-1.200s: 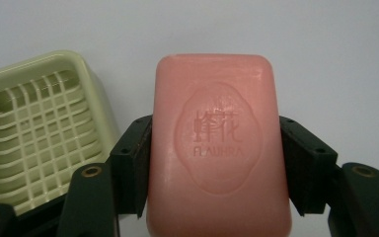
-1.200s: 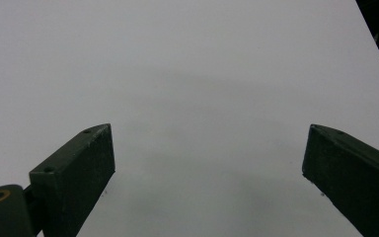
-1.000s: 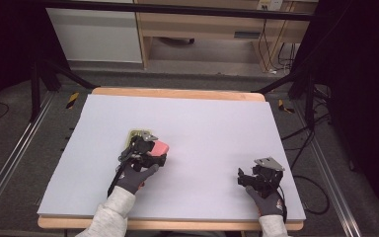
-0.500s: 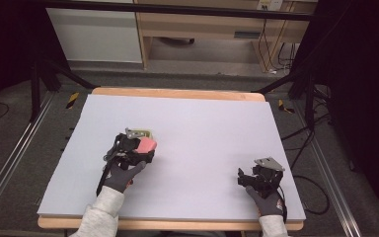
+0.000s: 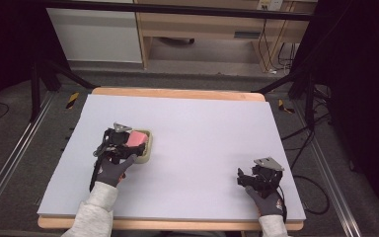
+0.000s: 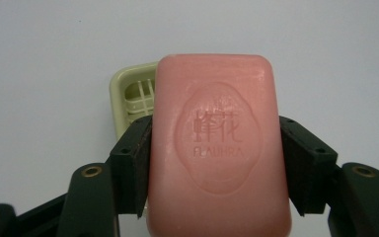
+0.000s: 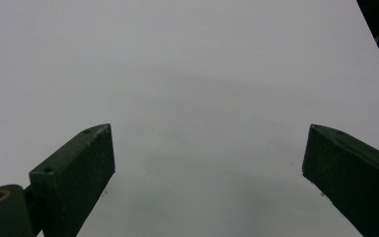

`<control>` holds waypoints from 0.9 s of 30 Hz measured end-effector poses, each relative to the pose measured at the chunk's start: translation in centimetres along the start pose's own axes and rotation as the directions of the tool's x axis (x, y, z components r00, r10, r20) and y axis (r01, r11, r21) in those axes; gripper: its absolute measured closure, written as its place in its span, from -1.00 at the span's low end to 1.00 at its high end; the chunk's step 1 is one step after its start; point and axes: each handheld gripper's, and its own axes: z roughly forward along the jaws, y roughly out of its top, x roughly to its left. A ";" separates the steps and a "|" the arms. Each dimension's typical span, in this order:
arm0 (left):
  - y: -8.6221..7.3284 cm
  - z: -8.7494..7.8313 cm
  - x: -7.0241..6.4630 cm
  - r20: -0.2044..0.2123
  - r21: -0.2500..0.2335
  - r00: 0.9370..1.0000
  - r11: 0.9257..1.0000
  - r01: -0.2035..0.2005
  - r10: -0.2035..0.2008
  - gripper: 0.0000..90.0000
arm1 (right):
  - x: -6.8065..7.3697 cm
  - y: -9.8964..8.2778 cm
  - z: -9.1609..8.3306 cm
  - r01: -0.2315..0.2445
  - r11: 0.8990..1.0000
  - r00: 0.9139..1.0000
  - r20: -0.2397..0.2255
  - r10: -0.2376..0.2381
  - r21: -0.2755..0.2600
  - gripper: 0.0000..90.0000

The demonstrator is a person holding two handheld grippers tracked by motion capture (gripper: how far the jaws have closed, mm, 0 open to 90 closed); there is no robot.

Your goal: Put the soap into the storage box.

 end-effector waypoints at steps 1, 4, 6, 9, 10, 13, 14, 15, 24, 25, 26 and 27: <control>0.0 0.1 0.1 -0.002 -0.001 1.000 1.000 0.004 -0.004 -0.17 | 0.0 0.0 0.0 0.001 1.000 1.000 0.000 -0.001 0.000 -0.86; 0.1 0.4 0.4 -0.008 0.002 1.000 1.000 0.011 -0.010 -0.17 | 0.0 0.0 0.0 0.001 1.000 1.000 0.000 -0.001 0.000 -0.86; 0.2 0.7 0.5 -0.013 0.008 1.000 1.000 0.009 -0.009 -0.17 | 0.0 0.0 0.1 0.004 1.000 1.000 0.001 -0.004 -0.001 -0.86; 0.3 1.1 0.6 -0.015 0.011 1.000 1.000 0.013 -0.013 -0.17 | 0.0 0.0 0.0 -0.002 1.000 1.000 -0.004 0.002 0.001 -0.86; 0.4 1.2 0.7 -0.015 0.014 1.000 1.000 0.013 -0.013 -0.17 | 0.0 0.0 0.0 -0.001 1.000 1.000 -0.004 0.001 0.001 -0.86; 0.5 1.6 0.7 -0.016 0.012 1.000 1.000 0.019 -0.019 -0.17 | 0.0 0.0 0.1 0.004 1.000 1.000 0.000 -0.004 0.000 -0.86; 0.6 1.7 0.8 -0.017 0.016 1.000 1.000 0.017 -0.017 -0.17 | 0.0 0.0 0.1 0.005 1.000 1.000 0.000 -0.005 0.000 -0.86; 0.6 1.8 0.7 -0.019 0.015 1.000 1.000 0.019 -0.019 -0.17 | 0.0 0.0 0.1 0.003 1.000 1.000 0.000 -0.003 0.000 -0.86; 0.7 2.6 0.9 -0.025 0.025 1.000 0.999 0.020 -0.020 -0.17 | 0.1 0.0 0.1 0.005 1.000 1.000 0.000 -0.005 0.000 -0.86; 0.8 2.7 0.9 -0.025 0.026 0.999 0.999 0.021 -0.021 -0.17 | 0.1 0.0 0.1 0.005 1.000 1.000 0.000 -0.005 0.000 -0.86; 0.8 2.8 0.9 -0.025 0.026 1.000 0.999 0.020 -0.020 -0.17 | 0.1 0.0 0.1 0.006 1.000 1.000 0.000 -0.006 0.001 -0.86; 0.8 3.0 0.9 -0.025 0.026 0.999 0.999 0.021 -0.020 -0.17 | 0.1 0.0 0.1 0.006 1.000 1.000 0.000 -0.006 0.001 -0.86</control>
